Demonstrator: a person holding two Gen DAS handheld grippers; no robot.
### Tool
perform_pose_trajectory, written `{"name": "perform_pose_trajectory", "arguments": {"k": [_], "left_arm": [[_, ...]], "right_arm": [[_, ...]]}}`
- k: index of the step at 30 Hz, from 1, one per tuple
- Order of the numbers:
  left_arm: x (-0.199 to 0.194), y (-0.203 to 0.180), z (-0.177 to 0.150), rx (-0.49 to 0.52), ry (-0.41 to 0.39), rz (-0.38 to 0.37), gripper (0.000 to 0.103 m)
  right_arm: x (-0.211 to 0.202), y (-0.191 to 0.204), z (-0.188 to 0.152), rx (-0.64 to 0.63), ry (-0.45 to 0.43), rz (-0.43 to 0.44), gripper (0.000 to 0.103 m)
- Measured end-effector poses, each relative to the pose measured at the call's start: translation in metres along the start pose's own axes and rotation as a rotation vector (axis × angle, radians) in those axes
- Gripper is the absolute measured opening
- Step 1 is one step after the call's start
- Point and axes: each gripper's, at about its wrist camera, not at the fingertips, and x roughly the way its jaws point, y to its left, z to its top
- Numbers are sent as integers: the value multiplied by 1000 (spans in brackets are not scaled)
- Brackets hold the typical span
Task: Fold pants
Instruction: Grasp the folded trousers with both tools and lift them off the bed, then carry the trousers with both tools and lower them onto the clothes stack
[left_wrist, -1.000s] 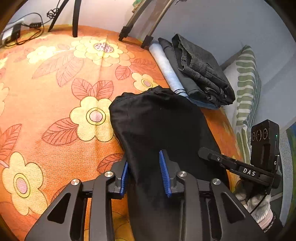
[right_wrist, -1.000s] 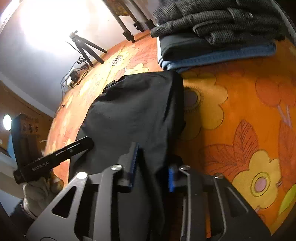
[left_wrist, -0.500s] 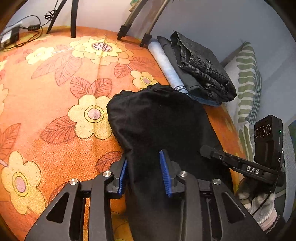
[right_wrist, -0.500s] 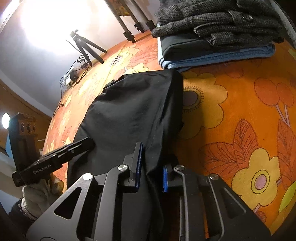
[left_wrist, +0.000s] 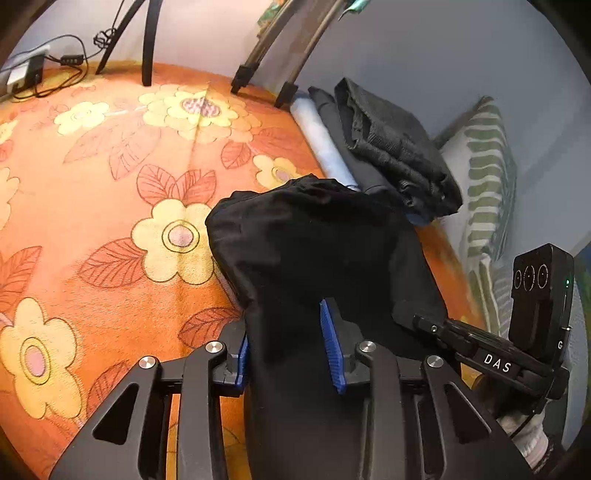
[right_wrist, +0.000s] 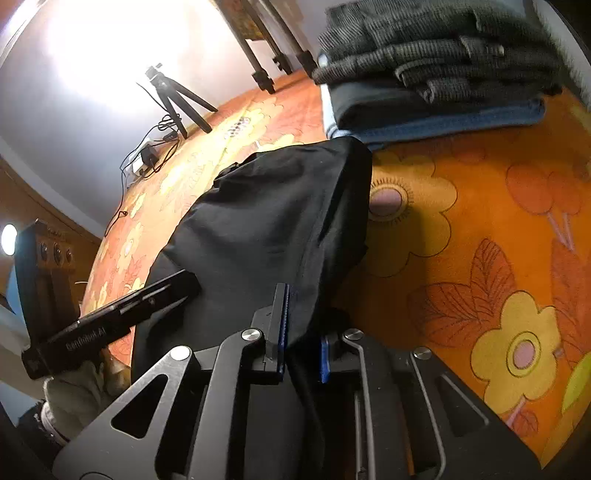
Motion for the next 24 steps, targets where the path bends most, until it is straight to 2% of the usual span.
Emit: {"name": "perform_pose_trajectory", "arguments": {"k": [6,11,16,20,24], "left_arm": [[-25,-16,-2,38,-58,-21,22],[-43,-41,-7,159,-116,-5,15],[-41,-30,-6,99,-103,-40,12],[-52,-40,-6,138,-134,-40,12],[-70,-52,1,138,-175,-94,11]], "right_arm": [[-21,21,-3,-54,-45,-8,12],[-41,32,-10,-88,-86,-12,11],[-52,30,-17,-67,-100,-14,11],[-62,40,-18,-100,-128,-28,11],[-81,46,-15,-106,-179,-30,10]]}}
